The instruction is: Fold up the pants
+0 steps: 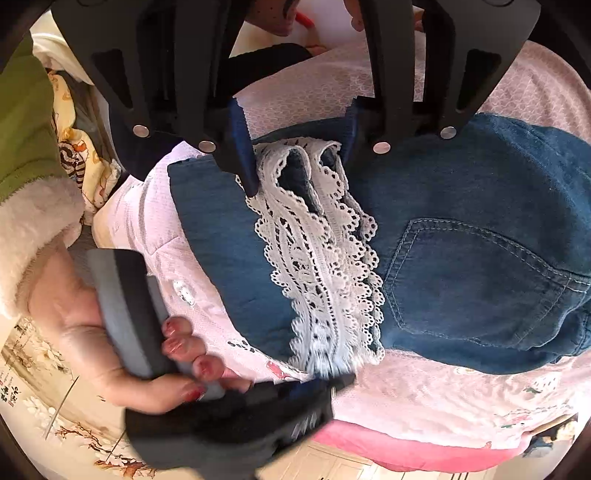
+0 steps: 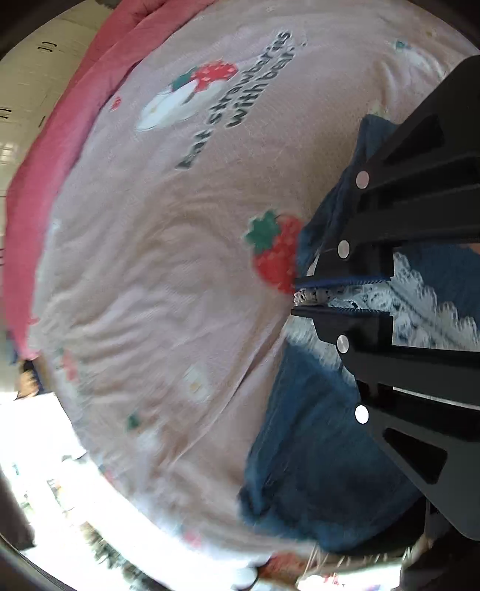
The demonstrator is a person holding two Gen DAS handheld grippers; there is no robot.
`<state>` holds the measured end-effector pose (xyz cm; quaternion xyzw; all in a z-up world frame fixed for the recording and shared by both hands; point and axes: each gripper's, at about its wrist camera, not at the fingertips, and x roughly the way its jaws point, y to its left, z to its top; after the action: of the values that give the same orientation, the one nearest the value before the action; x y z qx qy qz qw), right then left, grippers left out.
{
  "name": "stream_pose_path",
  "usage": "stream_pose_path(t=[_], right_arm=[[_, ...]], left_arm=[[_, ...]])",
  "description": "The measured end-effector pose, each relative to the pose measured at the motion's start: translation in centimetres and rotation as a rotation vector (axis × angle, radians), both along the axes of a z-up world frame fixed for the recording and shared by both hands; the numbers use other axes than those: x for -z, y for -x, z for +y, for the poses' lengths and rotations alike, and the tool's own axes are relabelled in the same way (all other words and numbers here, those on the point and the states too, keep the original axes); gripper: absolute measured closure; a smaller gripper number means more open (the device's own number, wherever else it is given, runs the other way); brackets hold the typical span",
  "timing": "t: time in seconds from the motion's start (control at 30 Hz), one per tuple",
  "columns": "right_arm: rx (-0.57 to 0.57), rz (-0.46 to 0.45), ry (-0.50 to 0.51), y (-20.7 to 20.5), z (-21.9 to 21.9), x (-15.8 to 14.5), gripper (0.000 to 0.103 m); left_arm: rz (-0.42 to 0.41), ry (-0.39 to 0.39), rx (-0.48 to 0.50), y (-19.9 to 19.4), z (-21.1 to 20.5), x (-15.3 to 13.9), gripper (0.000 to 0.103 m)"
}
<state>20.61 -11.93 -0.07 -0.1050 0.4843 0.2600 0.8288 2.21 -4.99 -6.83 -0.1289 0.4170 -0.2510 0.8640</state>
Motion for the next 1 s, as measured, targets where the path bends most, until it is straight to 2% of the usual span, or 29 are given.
stream_pose_path(t=[0.07,0.17,0.23,0.33,0.43,0.63,0.8,0.87,0.9,1.0], right_arm=[[-0.027,-0.001,-0.015,0.1,0.7,-0.3,0.094],[-0.041,0.008,0.059,-0.5,1.9,1.0,0.093],[-0.002,0.024,0.099,-1.0,1.9,2.0,0.084],[0.057,0.014,0.018,-1.0,0.4,1.1,0.072],[0.086,-0.037,-0.043,0.1,-1.6,-0.7,0.058],[0.071,-0.035,-0.051,2.6,-3.5,-1.5,0.054],[0.031,0.02,-0.025,3.1,-2.9,0.7,0.054],[0.05,0.063,0.024,2.4,-2.7,2.3,0.046],[0.06,0.076,0.045,2.2,-2.7,3.1,0.046],[0.077,0.1,0.032,1.6,-2.9,4.4,0.042]], left_arm=[[0.0,-0.001,0.0,0.0,-0.1,0.0,0.07],[-0.003,-0.008,0.0,0.1,-0.1,0.0,0.07],[-0.006,-0.012,0.001,0.1,-0.2,0.0,0.07],[-0.006,-0.011,0.005,0.1,-0.3,0.1,0.068],[-0.006,-0.011,0.005,0.1,-0.4,0.1,0.068],[-0.006,-0.01,-0.005,0.2,-0.3,0.1,0.067],[-0.007,-0.03,-0.02,0.3,-0.3,-0.1,0.066],[-0.013,-0.04,-0.033,0.3,-0.1,-0.4,0.063],[-0.017,-0.047,-0.041,0.4,0.0,-0.6,0.062],[-0.028,-0.062,-0.064,0.4,0.5,-1.0,0.059]])
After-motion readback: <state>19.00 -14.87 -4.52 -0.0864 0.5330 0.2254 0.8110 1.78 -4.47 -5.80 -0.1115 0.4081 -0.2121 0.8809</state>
